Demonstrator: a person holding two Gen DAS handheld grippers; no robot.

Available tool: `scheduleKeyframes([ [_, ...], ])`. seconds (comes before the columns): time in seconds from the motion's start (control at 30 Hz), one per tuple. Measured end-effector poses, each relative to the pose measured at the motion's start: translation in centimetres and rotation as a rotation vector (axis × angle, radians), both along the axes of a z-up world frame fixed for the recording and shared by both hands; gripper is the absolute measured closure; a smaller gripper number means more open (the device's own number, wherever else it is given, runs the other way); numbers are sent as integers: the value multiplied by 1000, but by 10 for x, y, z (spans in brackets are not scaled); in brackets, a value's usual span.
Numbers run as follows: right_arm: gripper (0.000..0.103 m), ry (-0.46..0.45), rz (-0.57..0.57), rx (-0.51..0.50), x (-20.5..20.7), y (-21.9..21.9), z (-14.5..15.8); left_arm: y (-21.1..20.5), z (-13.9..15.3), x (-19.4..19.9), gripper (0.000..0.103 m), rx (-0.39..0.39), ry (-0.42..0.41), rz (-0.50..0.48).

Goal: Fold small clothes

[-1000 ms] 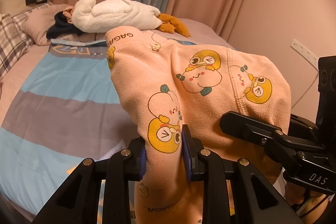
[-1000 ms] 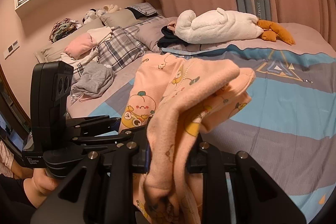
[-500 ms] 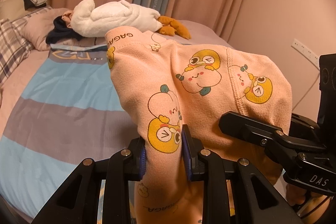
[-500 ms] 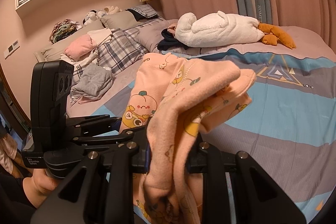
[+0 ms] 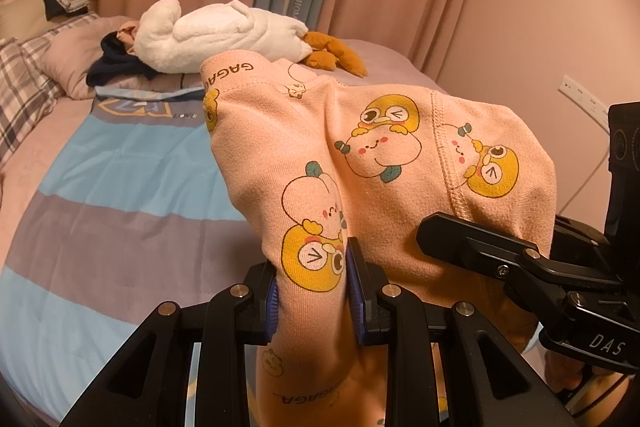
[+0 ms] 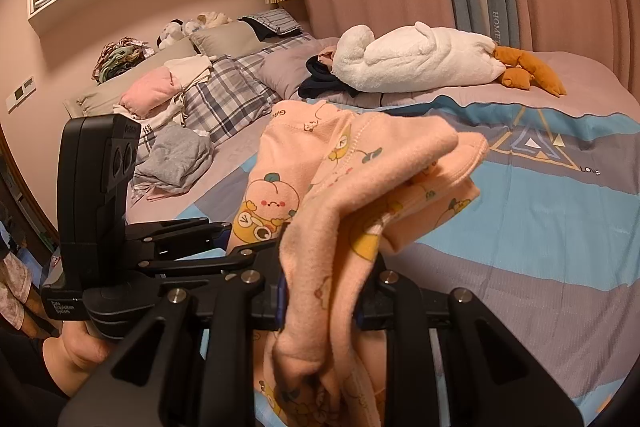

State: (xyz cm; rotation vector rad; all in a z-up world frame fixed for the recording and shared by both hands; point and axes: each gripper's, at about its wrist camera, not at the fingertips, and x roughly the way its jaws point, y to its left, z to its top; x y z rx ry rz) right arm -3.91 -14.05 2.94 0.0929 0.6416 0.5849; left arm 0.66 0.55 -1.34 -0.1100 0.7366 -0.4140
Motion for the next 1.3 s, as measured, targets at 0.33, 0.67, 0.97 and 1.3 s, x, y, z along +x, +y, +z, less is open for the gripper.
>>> scheduleKeyframes([
  [0.33,79,1,-1,2,1,1,1,3,1,4,77,-7,2,8],
  [0.67,79,8,-5,5,12,2,4,5,-1,7,77,-4,6,13],
  [0.97,79,17,-6,8,26,4,-5,5,-3,12,77,-1,13,16],
  [1.3,79,30,-10,12,39,9,-13,3,-6,18,77,11,21,17],
])
